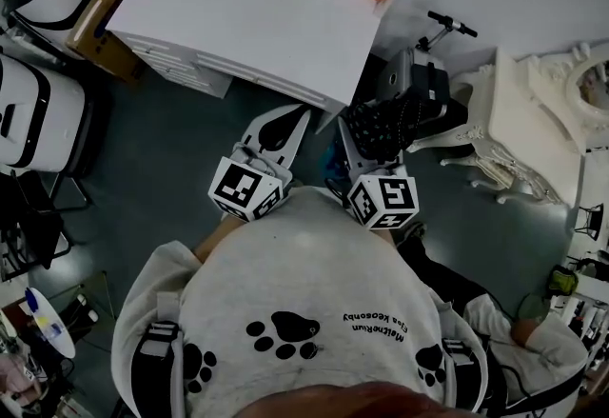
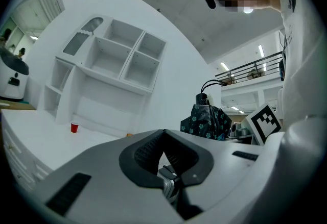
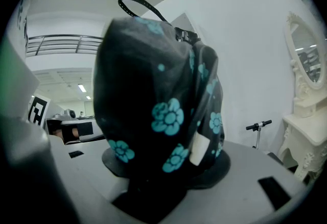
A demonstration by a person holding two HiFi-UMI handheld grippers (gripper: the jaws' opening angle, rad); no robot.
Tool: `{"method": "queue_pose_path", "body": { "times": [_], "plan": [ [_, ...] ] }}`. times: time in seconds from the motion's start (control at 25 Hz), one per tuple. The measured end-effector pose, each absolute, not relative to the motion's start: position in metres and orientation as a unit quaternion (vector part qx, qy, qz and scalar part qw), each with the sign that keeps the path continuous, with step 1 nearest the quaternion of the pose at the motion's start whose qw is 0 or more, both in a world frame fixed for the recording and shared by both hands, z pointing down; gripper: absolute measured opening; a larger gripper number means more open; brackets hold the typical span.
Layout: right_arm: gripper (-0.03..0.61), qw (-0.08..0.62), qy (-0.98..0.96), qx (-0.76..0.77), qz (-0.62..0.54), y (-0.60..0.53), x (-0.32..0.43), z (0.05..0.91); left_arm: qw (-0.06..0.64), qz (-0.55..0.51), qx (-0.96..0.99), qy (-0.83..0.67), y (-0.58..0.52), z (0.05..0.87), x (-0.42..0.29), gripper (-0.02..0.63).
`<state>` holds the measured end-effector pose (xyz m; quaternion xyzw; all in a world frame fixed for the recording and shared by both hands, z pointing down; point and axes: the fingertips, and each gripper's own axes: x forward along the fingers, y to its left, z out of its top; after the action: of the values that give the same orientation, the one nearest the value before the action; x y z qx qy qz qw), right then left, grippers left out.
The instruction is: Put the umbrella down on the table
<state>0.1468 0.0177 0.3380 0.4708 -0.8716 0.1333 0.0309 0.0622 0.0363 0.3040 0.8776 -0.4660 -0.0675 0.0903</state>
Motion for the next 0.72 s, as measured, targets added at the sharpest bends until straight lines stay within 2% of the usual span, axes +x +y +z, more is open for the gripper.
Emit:
{"method": "queue_pose_path", "body": {
  "times": [0.72],
  "plan": [
    [0.255, 0.043, -0.853, 0.501, 0.139, -0.128, 0.112, 0.345, 0.106, -0.035, 0.9, -0.421, -0.122, 0.311, 0.033, 0.017]
  ]
}}
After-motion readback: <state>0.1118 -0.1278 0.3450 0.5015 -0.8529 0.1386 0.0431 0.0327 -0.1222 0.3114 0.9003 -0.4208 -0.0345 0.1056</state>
